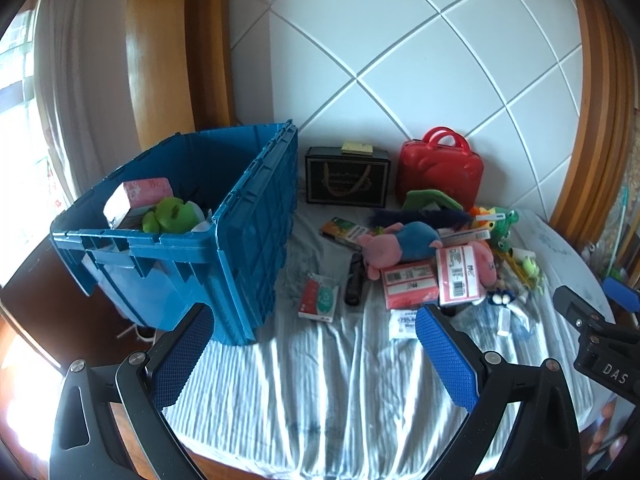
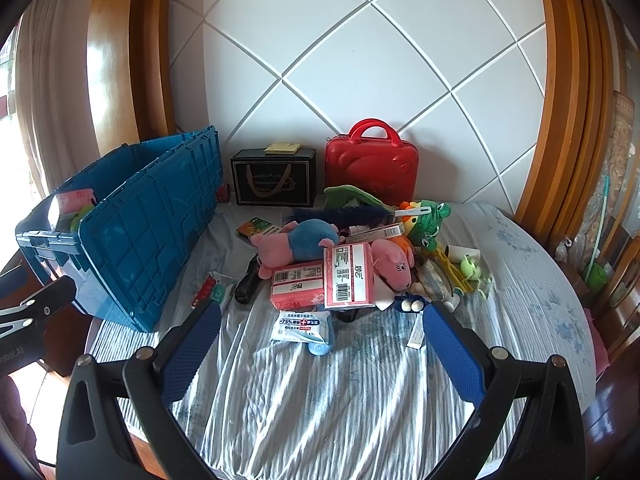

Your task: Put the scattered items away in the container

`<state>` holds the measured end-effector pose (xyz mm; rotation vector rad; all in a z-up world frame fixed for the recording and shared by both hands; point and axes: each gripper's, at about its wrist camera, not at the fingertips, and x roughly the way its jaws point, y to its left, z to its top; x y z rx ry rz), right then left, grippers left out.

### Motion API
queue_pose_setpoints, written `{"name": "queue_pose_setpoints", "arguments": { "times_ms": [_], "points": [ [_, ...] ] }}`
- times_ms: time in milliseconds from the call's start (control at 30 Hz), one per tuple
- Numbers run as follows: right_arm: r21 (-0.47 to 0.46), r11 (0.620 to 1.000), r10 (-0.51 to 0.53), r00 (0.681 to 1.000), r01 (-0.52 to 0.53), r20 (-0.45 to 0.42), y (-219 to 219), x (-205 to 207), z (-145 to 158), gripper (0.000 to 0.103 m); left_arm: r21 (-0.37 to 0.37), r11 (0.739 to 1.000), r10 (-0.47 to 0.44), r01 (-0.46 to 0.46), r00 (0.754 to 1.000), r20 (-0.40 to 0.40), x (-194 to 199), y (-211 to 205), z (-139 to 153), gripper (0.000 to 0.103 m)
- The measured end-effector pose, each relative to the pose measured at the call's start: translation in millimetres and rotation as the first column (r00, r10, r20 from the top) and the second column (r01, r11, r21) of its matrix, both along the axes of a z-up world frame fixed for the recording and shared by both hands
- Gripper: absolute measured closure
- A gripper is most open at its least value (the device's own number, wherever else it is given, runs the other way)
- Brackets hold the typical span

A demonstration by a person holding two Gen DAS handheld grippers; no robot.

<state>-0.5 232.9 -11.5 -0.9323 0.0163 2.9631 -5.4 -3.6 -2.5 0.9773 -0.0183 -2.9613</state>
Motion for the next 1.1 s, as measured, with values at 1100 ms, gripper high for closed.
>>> {"name": "queue_pose_setpoints", "arguments": {
  "times_ms": [1100],
  "points": [
    [0.018, 1.000, -0.003, 1.000, 0.003, 0.011, -10.4, 0.5, -4.0, 0.000, -0.015, 1.000, -0.009, 0.009, 1.000, -0.009, -2.2, -5.0, -3.7, 0.001]
  ]
}}
